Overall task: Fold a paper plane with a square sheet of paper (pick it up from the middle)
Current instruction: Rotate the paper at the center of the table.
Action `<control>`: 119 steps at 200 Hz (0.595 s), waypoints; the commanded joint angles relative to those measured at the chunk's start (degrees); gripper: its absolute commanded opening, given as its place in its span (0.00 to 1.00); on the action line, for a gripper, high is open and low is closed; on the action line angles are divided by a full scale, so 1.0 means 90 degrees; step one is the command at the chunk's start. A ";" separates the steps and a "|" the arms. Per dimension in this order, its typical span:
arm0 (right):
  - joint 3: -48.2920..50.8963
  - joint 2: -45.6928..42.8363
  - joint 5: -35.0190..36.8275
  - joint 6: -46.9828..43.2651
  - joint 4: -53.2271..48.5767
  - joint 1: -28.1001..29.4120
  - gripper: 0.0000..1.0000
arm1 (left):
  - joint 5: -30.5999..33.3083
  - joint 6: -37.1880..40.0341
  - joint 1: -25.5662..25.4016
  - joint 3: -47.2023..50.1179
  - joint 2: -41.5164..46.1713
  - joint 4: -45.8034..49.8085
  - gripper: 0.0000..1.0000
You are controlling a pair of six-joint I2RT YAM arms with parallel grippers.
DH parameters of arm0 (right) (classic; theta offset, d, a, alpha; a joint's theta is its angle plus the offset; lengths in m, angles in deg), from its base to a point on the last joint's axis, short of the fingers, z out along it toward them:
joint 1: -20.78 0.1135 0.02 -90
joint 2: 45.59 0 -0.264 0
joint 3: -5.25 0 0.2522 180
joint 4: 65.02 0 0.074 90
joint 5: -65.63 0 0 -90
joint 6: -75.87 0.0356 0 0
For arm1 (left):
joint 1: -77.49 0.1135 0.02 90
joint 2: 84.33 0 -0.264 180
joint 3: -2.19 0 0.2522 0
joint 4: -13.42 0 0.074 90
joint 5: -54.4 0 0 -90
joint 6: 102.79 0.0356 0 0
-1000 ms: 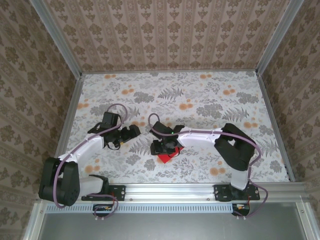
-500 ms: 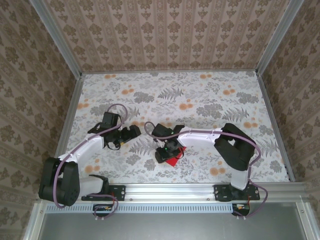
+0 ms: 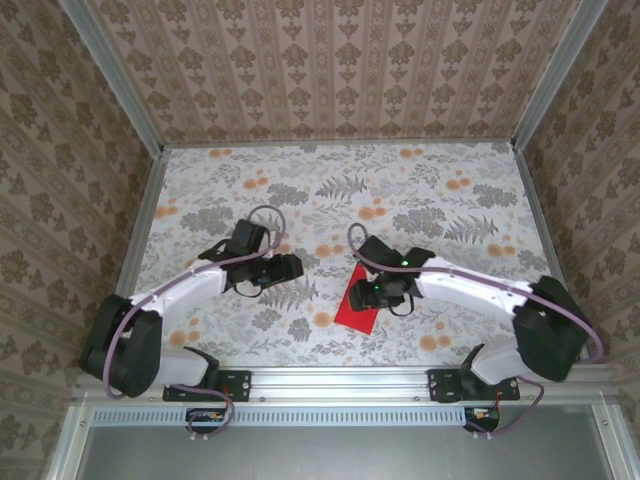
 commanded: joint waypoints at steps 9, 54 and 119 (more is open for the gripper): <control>0.0944 -0.0980 0.0500 0.1704 0.0418 -0.0380 0.59 | -0.0485 0.0051 -0.0704 -0.0792 -0.0857 -0.0684 0.43; 0.1973 -0.2218 0.0476 0.2372 0.0657 -0.1271 0.61 | -0.0815 0.0134 -0.1554 -0.2322 -0.2630 -0.0691 0.25; 0.2114 -0.2369 0.0227 0.2207 0.0641 -0.1536 0.62 | -0.0587 0.0123 -0.1833 -0.3650 -0.4253 0.0266 0.21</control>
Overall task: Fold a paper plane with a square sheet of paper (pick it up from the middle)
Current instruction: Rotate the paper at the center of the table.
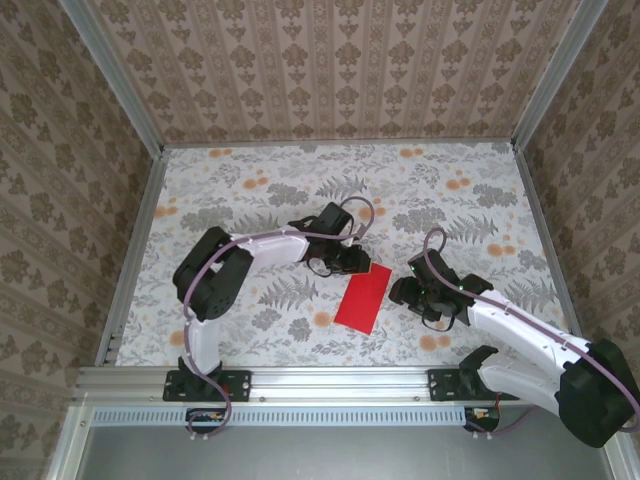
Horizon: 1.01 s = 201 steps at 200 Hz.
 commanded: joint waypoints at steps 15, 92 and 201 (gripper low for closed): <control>0.0072 -0.0033 -0.0190 0.0096 0.0154 -0.0058 0.63 | 0.0184 0.0014 0.0010 -0.0283 -0.0457 0.0702 0.19; -0.0049 0.0487 -0.0685 -0.0003 0.0647 -0.0021 0.64 | 0.1294 -0.0210 0.0562 0.0602 -0.0004 0.0871 0.18; -0.0597 0.2243 -0.1463 0.0375 0.2528 0.1424 0.54 | 0.1562 -0.1253 0.1133 0.1957 0.0697 0.0147 0.17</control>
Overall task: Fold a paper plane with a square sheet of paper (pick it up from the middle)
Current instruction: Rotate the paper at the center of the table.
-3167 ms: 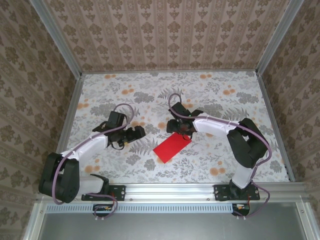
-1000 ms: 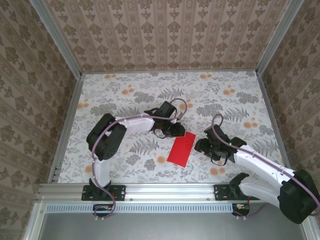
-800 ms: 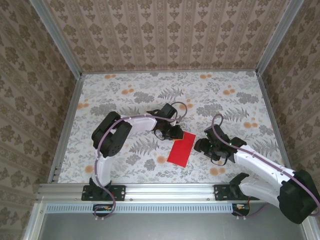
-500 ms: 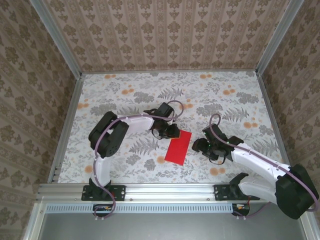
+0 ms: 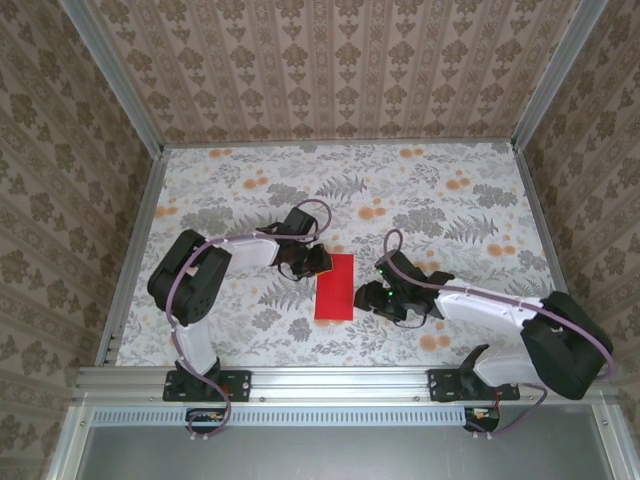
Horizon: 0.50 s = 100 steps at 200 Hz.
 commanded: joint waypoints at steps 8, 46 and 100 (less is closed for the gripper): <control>-0.0325 0.0532 -0.0217 0.0248 0.0648 0.0259 0.53 | 0.0578 -0.0265 0.0106 0.0346 -0.0149 0.0503 0.17; -0.0436 0.0933 -0.0283 0.0244 0.0806 0.0331 0.48 | 0.0572 -0.0317 0.0125 0.0434 -0.0119 0.0462 0.17; -0.0512 0.1198 -0.0244 0.0193 0.0596 0.0371 0.48 | 0.0518 -0.0318 0.0145 0.0475 -0.0119 0.0414 0.17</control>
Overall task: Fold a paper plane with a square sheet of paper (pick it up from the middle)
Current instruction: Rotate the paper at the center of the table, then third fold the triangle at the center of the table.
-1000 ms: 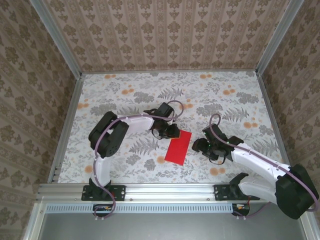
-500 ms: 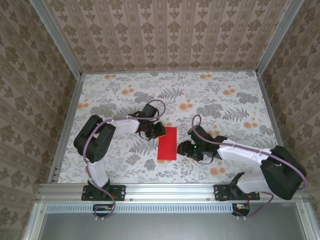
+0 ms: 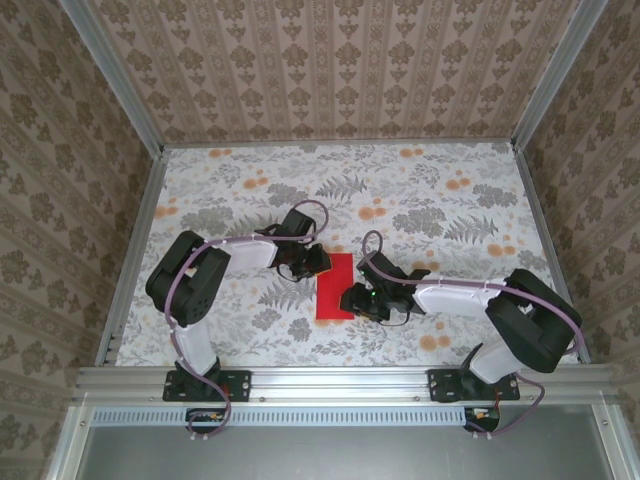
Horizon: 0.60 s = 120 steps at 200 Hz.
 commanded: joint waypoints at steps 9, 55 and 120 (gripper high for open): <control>-0.0147 0.0112 -0.0037 0.0033 -0.0079 0.0052 0.48 | 0.0535 -0.0077 0.0109 0.0335 -0.0174 0.0619 0.17; -0.0081 0.0138 -0.0362 0.0106 0.0332 0.0064 0.47 | 0.0525 -0.0082 0.0118 0.0375 -0.0153 0.0610 0.16; 0.0297 -0.0303 -0.0506 0.0488 0.1042 0.0066 0.45 | 0.0535 -0.0092 0.0128 0.0428 -0.0119 0.0599 0.16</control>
